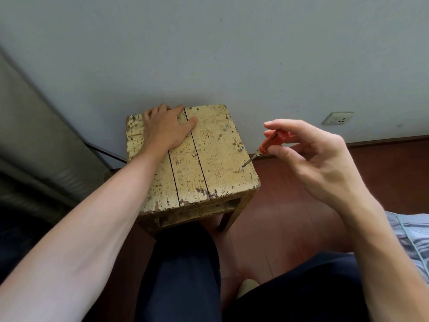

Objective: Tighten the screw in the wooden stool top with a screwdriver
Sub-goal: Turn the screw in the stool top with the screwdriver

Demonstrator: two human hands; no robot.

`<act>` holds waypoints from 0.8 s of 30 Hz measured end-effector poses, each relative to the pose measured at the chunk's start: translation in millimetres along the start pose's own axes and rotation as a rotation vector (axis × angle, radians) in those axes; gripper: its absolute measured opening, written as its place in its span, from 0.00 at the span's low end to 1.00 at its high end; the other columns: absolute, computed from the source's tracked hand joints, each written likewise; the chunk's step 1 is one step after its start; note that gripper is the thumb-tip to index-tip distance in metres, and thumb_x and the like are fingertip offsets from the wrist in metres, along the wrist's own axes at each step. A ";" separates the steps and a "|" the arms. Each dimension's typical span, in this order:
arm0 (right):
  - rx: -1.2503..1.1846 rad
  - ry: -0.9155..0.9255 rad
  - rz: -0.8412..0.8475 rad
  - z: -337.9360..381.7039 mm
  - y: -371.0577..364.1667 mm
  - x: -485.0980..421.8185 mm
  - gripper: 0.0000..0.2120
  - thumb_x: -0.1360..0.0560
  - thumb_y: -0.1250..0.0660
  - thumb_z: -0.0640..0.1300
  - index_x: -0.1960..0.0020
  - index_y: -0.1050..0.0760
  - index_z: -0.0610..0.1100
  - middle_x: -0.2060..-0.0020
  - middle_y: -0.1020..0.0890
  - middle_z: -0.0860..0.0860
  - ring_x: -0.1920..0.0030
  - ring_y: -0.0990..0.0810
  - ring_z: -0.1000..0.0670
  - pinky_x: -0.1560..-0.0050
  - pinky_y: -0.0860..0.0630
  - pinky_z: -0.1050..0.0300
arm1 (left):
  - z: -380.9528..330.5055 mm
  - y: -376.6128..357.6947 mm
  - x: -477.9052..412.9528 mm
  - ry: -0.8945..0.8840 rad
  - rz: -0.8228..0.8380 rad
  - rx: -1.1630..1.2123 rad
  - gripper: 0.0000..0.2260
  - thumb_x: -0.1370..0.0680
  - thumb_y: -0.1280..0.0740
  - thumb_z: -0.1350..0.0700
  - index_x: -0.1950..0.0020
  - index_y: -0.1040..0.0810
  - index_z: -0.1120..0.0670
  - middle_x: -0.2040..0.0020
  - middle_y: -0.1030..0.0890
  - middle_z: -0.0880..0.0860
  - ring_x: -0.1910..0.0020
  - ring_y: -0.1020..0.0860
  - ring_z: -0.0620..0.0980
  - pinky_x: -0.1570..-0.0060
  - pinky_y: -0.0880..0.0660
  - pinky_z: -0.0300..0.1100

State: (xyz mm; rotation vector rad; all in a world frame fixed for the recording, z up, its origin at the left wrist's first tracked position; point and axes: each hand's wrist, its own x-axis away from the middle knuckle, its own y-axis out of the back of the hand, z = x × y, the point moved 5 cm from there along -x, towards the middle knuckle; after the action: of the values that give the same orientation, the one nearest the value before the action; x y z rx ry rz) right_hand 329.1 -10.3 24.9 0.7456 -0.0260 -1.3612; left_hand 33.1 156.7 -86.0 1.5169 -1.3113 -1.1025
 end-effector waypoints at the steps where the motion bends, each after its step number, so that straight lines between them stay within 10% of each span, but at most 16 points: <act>1: 0.009 -0.005 -0.012 0.6 -1.0 0.0 0.20 0.19 0.25 0.35 0.34 0.18 0.57 0.46 0.13 0.54 0.46 0.10 0.52 0.43 0.15 0.57 | -0.2 0.0 0.1 0.001 0.001 -0.001 0.36 0.24 0.48 0.25 0.22 0.32 0.42 0.30 0.27 0.55 0.29 0.33 0.58 0.29 0.41 0.55; 8: 0.197 0.047 -0.117 9.3 -2.0 -0.7 0.15 0.21 0.22 0.41 0.40 0.17 0.57 0.51 0.15 0.48 0.51 0.14 0.53 0.54 0.19 0.60 | -0.3 0.6 -0.2 -0.006 -0.004 -0.002 0.35 0.24 0.48 0.25 0.22 0.32 0.43 0.29 0.27 0.56 0.29 0.33 0.58 0.29 0.41 0.54; 17: 0.095 0.055 0.041 2.4 0.9 0.8 0.24 0.17 0.30 0.33 0.24 0.22 0.49 0.34 0.17 0.54 0.40 0.12 0.50 0.40 0.18 0.57 | -0.3 0.3 0.1 -0.006 -0.003 0.001 0.35 0.24 0.48 0.25 0.22 0.32 0.43 0.30 0.27 0.56 0.29 0.32 0.58 0.28 0.42 0.55; 24: 0.086 0.044 0.006 2.4 -0.5 -0.8 0.23 0.18 0.29 0.31 0.30 0.19 0.53 0.41 0.14 0.55 0.42 0.12 0.51 0.44 0.20 0.65 | -0.7 0.9 0.5 -0.006 -0.006 0.000 0.35 0.23 0.48 0.25 0.22 0.32 0.43 0.30 0.27 0.56 0.29 0.32 0.58 0.28 0.41 0.55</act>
State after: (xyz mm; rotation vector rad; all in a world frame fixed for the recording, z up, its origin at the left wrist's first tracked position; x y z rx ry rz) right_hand 327.5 -10.7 26.9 0.8465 -0.0524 -1.3443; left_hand 33.6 156.1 -85.0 1.5194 -1.3120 -1.1116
